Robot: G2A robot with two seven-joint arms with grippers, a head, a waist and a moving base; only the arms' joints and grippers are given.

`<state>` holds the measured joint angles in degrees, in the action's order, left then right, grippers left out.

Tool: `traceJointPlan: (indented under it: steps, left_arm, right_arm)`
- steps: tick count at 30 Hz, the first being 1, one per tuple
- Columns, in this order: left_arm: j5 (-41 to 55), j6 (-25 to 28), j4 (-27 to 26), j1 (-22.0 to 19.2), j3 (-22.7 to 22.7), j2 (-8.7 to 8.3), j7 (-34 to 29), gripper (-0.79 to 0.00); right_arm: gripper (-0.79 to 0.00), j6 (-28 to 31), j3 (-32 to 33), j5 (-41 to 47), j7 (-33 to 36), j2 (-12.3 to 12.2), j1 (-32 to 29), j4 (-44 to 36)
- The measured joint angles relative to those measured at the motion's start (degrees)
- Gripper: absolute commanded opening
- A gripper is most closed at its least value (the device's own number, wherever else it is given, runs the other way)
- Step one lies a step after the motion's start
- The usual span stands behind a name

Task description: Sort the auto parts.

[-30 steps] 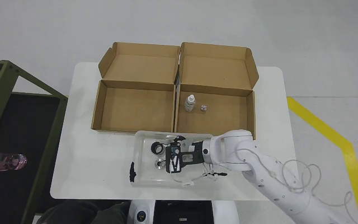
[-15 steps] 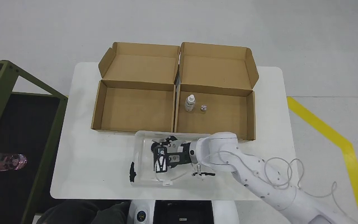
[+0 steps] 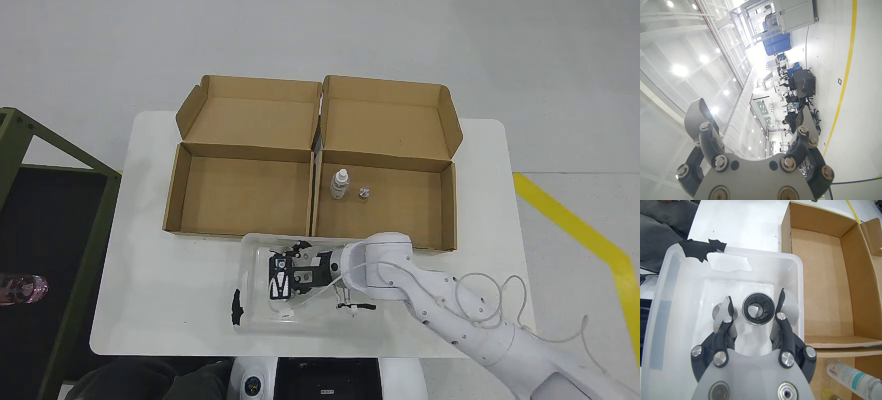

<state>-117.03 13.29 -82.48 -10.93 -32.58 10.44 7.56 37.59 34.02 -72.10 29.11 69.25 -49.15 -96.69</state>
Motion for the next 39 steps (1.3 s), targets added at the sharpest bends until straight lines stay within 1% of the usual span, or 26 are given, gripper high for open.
traceJointPlan:
  steps: [6, 10, 16, 22, 23, 24, 25, 27, 28, 39]
  left_arm:
    - [0.0, 0.0, 0.0, 0.0, 0.0, 0.00, 0.0, 0.000]
    - [0.0, 0.0, 0.0, 0.0, 0.0, 0.00, 0.0, 0.000]
    - [0.0, 0.0, 0.0, 0.0, 0.0, 0.00, 0.0, 0.000]
    - [0.0, 0.0, 0.0, 0.0, 0.0, 0.00, 0.0, 0.000]
    - [0.0, 0.0, 0.0, 0.0, 0.0, 0.00, 0.0, 0.000]
    - [0.0, 0.0, 0.0, 0.0, 0.0, 0.00, 0.0, 0.000]
    - [0.0, 0.0, 0.0, 0.0, 0.0, 0.00, 0.0, 0.000]
    - [0.0, 0.0, 0.0, 0.0, 0.0, 0.00, 0.0, 0.000]
    - [0.0, 0.0, 0.0, 0.0, 0.0, 0.00, 0.0, 0.000]
    - [0.0, 0.0, 0.0, 0.0, 0.0, 0.00, 0.0, 0.000]
  right_arm:
    - [-0.342, -0.4, -0.4, -0.3, 0.2, 0.8, 0.6, 1.8]
    - [-0.351, -0.6, -0.9, -0.4, 0.0, 1.3, 0.9, 3.3]
    - [-0.394, -0.9, -1.6, -0.8, -0.1, 2.1, 1.4, 5.4]
    - [-0.406, -0.9, -2.0, -1.1, -0.2, 2.8, 1.7, 6.8]
    - [-0.425, -0.9, -2.0, -1.2, -0.3, 2.9, 1.7, 7.0]
    - [-0.462, -0.8, -2.1, -1.2, -0.3, 3.0, 1.7, 7.1]
    - [-0.523, -0.7, -2.1, -1.3, -0.4, 3.1, 1.7, 7.3]
    - [-0.674, -0.5, -2.1, -1.3, -0.5, 3.3, 1.7, 7.5]
    - [-0.779, -0.4, -2.1, -1.3, -0.5, 3.3, 1.7, 7.5]
    - [-0.785, 1.8, -0.4, -1.1, -1.3, 3.2, 0.4, 5.0]
